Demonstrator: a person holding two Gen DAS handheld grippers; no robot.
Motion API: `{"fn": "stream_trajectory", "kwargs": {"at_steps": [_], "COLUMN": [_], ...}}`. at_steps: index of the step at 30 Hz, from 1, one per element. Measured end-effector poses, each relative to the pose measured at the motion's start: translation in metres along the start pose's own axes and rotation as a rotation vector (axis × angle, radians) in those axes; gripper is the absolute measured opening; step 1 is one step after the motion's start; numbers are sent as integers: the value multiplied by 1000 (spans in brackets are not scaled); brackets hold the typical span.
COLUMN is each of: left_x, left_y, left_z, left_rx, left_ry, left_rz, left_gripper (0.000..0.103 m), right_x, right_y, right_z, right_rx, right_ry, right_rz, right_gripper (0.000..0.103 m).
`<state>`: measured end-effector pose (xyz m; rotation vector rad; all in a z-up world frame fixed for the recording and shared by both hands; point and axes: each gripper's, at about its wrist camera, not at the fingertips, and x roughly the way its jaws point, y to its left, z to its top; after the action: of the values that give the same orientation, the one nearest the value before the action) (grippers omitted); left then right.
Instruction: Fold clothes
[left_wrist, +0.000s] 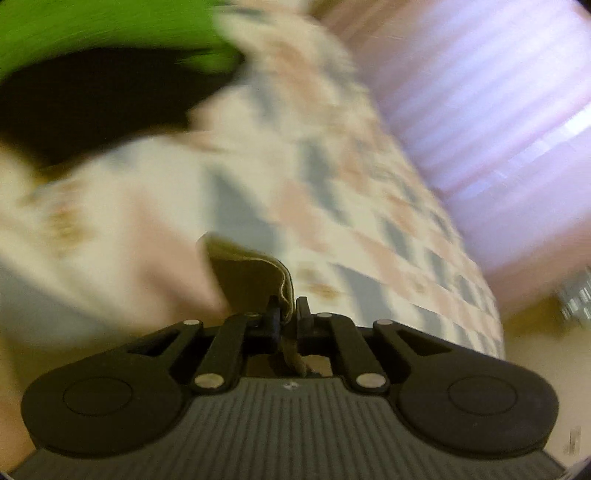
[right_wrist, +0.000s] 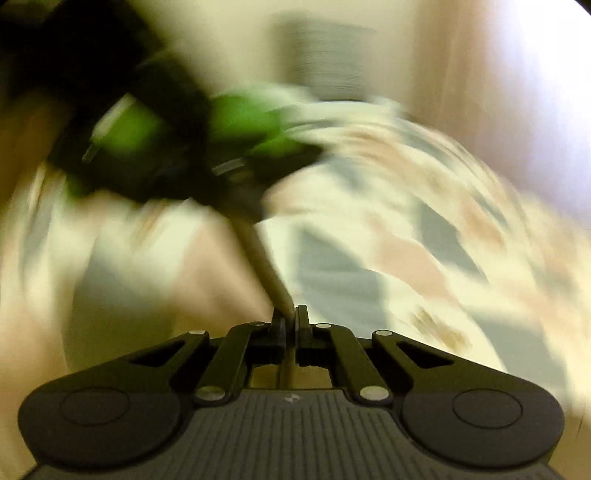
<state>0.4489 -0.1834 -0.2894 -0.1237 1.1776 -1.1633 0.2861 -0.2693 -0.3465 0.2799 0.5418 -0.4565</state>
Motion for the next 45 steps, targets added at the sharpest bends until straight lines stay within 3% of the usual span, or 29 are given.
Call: {"fn": "stream_trajectory", "kwargs": {"at_steps": [2, 6, 9, 13, 15, 17, 19, 20, 21, 24, 25, 26, 27, 32, 35, 37, 38, 39, 41, 42, 43, 45], "left_x": [9, 41, 76, 135, 160, 178, 183, 184, 180, 170, 170, 175, 180, 235, 278, 305, 318, 328, 340, 342, 342, 333], "left_y": [-47, -123, -160, -185, -185, -183, -182, -182, -184, -193, -196, -198, -201, -219, -230, -232, -231, -229, -226, -225, -224, -222], "left_z": [-10, -45, -84, -147, -176, -198, -206, -208, -206, -189, -181, -173, -165, -115, -98, -93, -93, -95, -99, -102, -104, -103], "left_rx": [99, 225, 274, 354, 376, 394, 405, 412, 421, 442, 451, 465, 478, 480, 498, 515, 520, 518, 526, 549, 579, 612], "left_ry": [-1, 39, 123, 242, 296, 329, 333, 329, 314, 271, 260, 256, 251, 310, 405, 471, 510, 553, 618, 633, 629, 587], "left_rz": [-56, -120, -134, -65, -19, 32, 66, 77, 75, 59, 56, 62, 67, 98, 108, 119, 125, 131, 123, 126, 127, 99], "left_gripper": [6, 12, 14, 14, 14, 14, 14, 14, 14, 14, 14, 14, 14, 14, 36, 38, 38, 34, 22, 0, 1, 1], "right_x": [-31, -119, -185, -233, -238, -239, -249, -253, -256, -263, -263, -262, -260, -291, -292, -292, -292, -291, -286, -284, -284, -289], "right_y": [-60, -179, -240, -273, -289, -304, -314, -319, -321, -326, -327, -328, -329, -299, -303, -306, -308, -309, -315, -316, -314, -303], "right_z": [7, -16, -68, -150, -190, -223, -243, -248, -247, -246, -244, -239, -235, -198, -212, -221, -226, -228, -221, -217, -213, -201], "right_rx": [241, 642, 864, 1032, 1143, 1261, 1375, 1406, 1394, 1357, 1344, 1327, 1310, 1014, 1098, 1154, 1181, 1197, 1186, 1176, 1158, 1053], "right_ry": [-47, -184, -238, -170, -106, -71, -129, -153, -168, -198, -203, -202, -200, -236, -197, -170, -157, -154, -160, -164, -173, -222], "right_rz": [-55, -245, -386, -573, -569, -526, -454, -430, -430, -441, -448, -458, -468, -574, -594, -608, -614, -623, -641, -637, -628, -641], "right_gripper": [1, 3, 5, 6, 18, 22, 26, 37, 47, 50, 47, 24, 10, 8, 17, 24, 38, 46, 44, 20, 8, 6]}}
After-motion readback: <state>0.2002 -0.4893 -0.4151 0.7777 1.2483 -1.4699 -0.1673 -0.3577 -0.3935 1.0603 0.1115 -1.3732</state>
